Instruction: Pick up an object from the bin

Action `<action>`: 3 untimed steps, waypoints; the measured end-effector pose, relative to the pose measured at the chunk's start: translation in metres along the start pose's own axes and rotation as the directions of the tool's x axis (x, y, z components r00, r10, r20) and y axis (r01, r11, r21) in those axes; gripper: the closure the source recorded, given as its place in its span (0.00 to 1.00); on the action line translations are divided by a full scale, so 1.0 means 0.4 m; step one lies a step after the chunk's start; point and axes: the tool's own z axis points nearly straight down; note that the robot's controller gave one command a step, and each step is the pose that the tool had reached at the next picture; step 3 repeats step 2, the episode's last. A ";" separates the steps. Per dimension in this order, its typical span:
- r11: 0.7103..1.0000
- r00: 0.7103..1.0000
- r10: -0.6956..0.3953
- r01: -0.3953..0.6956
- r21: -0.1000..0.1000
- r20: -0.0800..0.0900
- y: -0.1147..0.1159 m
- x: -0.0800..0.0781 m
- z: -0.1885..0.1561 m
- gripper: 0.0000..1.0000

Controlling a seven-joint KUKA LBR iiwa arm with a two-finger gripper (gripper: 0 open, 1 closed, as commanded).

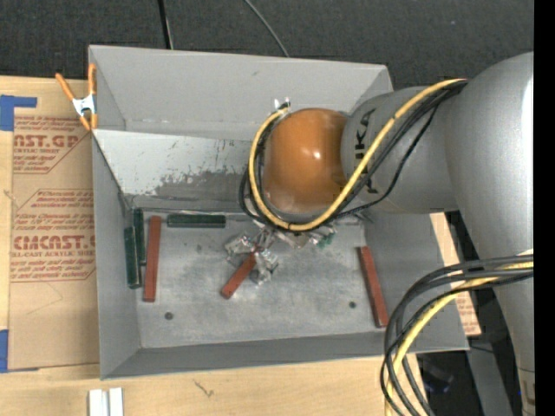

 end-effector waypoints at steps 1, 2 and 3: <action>1.000 1.000 0.000 0.000 0.000 0.001 0.000 0.000 0.000 1.00; 1.000 1.000 -0.008 0.008 0.000 0.002 -0.028 0.025 -0.331 1.00; 1.000 1.000 -0.008 0.008 0.000 0.002 -0.028 0.025 -0.331 1.00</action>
Offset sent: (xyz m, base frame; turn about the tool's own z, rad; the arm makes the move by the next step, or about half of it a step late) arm 0.0007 -0.0162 0.1323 -0.0087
